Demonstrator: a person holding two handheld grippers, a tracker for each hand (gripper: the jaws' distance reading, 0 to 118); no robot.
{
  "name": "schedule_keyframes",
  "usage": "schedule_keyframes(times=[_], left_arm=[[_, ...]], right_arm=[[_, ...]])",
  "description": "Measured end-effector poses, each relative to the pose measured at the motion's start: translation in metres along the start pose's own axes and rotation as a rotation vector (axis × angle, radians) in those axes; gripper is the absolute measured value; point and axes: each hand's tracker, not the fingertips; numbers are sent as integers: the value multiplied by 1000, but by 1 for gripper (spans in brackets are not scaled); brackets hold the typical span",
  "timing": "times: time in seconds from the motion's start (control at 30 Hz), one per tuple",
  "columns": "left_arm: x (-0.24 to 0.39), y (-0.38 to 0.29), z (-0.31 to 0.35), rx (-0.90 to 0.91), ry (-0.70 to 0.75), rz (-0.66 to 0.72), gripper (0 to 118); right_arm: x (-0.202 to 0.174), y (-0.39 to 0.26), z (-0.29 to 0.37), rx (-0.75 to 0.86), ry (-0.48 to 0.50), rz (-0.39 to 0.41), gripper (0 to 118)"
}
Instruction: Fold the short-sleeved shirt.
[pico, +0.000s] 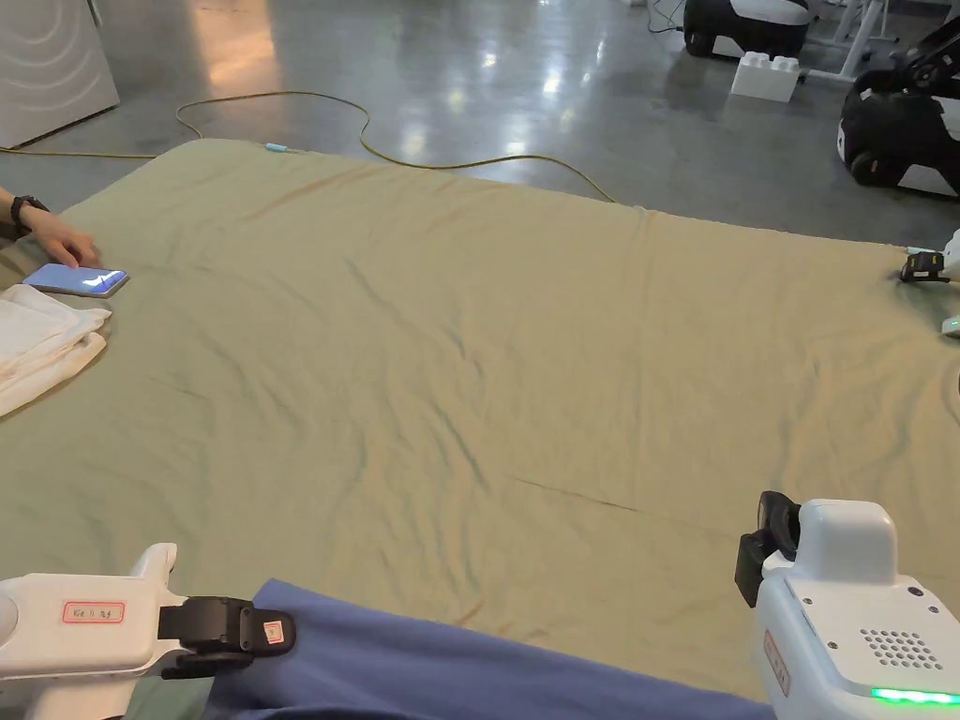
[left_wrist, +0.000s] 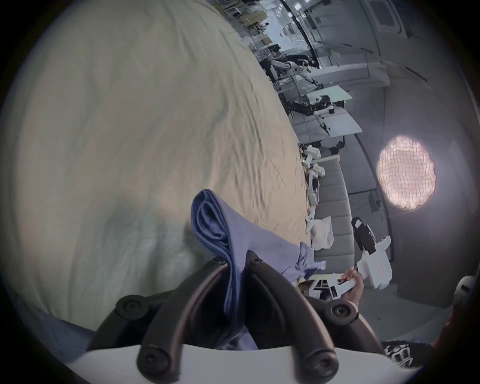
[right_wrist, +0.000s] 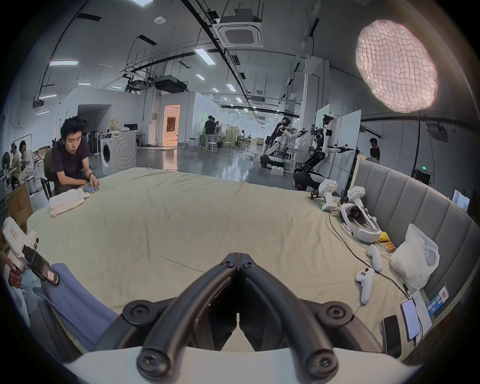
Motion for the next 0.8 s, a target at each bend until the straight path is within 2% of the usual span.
schedule_keyframes(times=[0.27,0.4,0.67,0.8], left_arm=[[-9,9,-8,11,59,4,10],[-6,9,2,13,106,-27,10],[-12,28,39,77,150,0,10],[13,28,51,101,230,6,10]], right_arm=[[6,-5,1,-6,0,-24,0],[9,-5,1,-3,-2,-24,0],[11,-6,-1,-10,1,-32,0],[8,-7,-3,-13,10,-32,0]])
